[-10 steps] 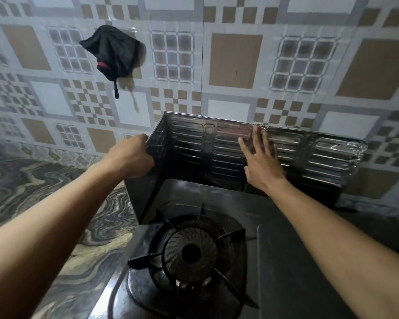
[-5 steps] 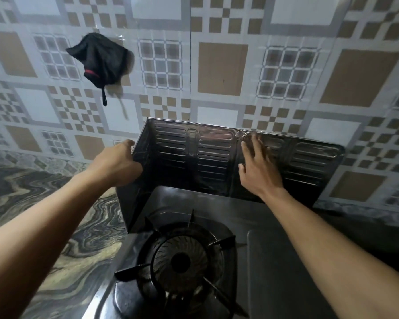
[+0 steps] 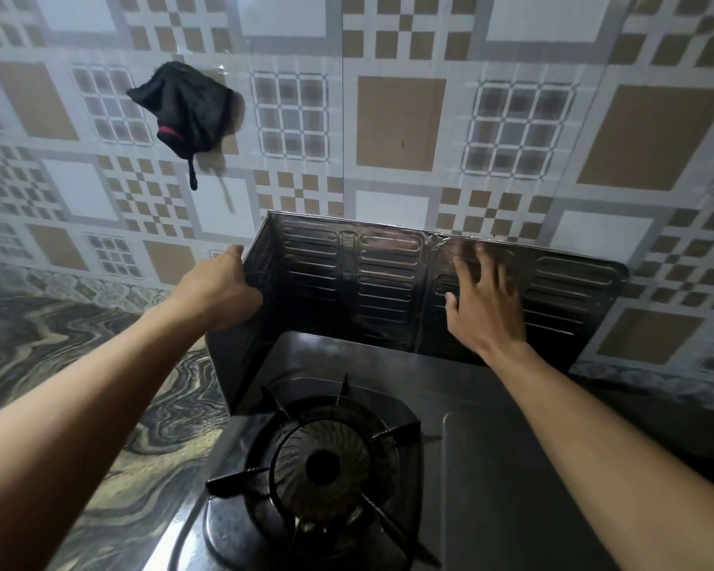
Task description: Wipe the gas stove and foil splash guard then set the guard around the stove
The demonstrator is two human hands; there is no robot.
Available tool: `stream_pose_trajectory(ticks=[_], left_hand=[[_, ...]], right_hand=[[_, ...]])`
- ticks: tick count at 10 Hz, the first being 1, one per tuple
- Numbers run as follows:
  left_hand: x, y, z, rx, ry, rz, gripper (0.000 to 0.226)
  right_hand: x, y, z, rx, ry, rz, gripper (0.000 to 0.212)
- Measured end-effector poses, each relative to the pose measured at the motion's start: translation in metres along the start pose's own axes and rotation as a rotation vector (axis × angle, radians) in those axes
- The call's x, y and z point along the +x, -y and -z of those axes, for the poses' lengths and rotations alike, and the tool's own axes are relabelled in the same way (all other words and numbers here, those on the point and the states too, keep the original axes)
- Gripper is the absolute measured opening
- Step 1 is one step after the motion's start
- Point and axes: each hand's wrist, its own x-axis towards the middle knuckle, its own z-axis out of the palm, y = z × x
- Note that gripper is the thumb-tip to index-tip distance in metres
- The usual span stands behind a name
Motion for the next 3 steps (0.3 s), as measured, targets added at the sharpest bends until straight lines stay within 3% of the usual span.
stream_pose_trajectory(ticks=[2, 3], left_hand=[[-0.012, 0.002, 0.003, -0.068, -0.025, 0.002, 0.073], [-0.036, 0.006, 0.009, -0.161, -0.117, -0.058, 0.074]], right_hand=[[-0.009, 0.001, 0.019, 0.031, -0.044, 0.029, 0.054], [-0.017, 0.004, 0.042, 0.074, -0.139, 0.066, 0.041]])
